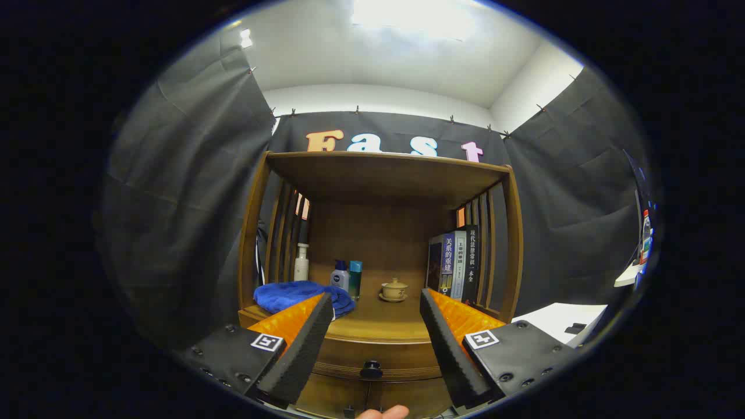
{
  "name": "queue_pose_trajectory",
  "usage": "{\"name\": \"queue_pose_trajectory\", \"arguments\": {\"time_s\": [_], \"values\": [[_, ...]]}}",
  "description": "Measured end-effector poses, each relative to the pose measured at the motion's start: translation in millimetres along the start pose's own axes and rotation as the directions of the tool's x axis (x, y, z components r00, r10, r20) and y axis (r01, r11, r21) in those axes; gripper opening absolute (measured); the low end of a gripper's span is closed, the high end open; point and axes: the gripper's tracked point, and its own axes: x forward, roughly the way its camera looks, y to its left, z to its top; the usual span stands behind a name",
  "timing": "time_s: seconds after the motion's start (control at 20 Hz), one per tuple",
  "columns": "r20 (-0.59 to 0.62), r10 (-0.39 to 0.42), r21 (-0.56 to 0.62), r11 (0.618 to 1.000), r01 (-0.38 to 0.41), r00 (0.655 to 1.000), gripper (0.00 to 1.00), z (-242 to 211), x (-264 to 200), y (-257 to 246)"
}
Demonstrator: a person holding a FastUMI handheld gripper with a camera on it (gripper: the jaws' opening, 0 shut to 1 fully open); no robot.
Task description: Pull open the drawer, take out the items inside it, and place them on the countertop above the cabinet.
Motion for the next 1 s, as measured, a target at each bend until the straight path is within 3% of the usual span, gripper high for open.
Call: {"name": "queue_pose_trajectory", "arguments": {"time_s": [1.0], "values": [[-0.021, -0.003, 0.001, 1.0, 0.003, 1.0, 0.98, 0.2, -3.7, -1.9]]}}
